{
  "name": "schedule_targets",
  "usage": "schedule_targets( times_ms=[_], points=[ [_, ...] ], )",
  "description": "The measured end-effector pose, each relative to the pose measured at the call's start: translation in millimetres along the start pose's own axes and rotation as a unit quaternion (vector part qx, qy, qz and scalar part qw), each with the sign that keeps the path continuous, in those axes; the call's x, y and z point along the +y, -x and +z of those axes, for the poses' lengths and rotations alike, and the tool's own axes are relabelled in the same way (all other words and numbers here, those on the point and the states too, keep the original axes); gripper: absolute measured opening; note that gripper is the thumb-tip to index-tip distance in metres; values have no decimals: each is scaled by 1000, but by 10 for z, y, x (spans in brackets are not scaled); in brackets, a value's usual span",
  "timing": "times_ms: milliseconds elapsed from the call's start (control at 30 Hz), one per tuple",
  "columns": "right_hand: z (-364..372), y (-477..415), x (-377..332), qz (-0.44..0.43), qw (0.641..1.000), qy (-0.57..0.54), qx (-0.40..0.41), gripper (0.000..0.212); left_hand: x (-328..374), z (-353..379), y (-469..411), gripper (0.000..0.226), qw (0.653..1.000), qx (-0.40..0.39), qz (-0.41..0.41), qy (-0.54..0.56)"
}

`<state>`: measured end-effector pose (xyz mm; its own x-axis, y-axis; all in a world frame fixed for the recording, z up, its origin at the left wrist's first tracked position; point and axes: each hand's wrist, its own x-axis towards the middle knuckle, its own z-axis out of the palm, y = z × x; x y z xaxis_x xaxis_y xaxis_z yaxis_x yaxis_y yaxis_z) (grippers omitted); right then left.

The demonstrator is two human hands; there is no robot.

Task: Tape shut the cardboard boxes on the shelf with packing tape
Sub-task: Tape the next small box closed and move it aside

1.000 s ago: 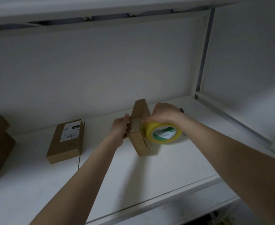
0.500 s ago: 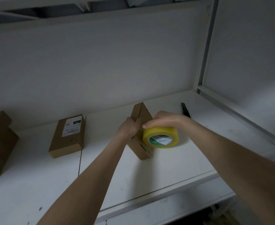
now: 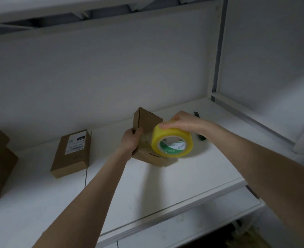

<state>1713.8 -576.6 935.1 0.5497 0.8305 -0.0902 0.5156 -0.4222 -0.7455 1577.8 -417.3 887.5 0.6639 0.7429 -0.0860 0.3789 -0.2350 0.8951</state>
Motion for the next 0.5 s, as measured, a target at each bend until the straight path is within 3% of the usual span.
schedule_targets(
  times_ms=[133, 300, 500],
  points=[
    [-92, 26, 72, 22, 981, 192, 25, 59, 111, -130, 25, 32, 998, -21, 24, 58],
    [-224, 71, 139, 36, 999, 34, 15, 53, 86, -205, 56, 28, 993, -28, 4, 115],
    [-245, 38, 81, 44, 997, 64, 27, 62, 120, -268, 67, 27, 985, -17, 4, 170]
  ],
)
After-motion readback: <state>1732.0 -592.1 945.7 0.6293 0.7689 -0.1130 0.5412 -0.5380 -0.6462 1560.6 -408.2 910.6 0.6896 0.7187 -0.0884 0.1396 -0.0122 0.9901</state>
